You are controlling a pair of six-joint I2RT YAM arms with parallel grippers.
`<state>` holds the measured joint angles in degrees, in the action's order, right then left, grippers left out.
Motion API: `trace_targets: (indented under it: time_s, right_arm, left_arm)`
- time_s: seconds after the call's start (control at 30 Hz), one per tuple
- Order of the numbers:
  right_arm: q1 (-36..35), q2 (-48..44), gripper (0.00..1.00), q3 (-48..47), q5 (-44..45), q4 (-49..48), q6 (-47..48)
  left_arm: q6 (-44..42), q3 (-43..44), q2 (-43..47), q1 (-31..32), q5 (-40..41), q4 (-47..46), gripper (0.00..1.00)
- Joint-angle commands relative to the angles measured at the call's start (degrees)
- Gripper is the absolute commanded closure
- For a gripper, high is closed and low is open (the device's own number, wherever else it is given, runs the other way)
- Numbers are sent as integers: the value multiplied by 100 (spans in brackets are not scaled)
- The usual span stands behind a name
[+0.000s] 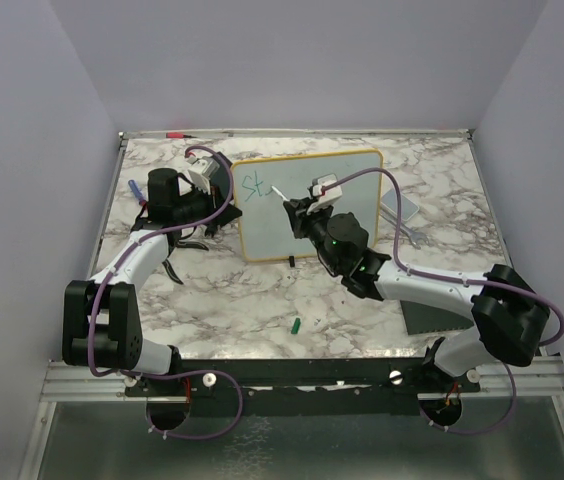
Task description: Write a sentence on the whiteboard
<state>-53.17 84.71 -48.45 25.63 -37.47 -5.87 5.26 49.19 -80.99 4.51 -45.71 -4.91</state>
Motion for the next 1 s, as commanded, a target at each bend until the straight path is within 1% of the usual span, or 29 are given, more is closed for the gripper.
trace_targets:
  time_s: [0.0,0.3,0.57,0.97]
  right_arm:
    - [34,134,100,-215,31,-113,177]
    - [34,257,99,-180,-321,47,77]
    - [34,222,99,52,-343,215,-168]
    - [26,117,99,234,-6,318,-251]
  left_arm:
    - [-60,12,154,-6,-56,-31,100]
    - [-59,12,163,-7,-41,-29,100]
    - [-43,20,165,-4,-30,-35,100]
    - [-44,21,164,-5,-19,-33,100]
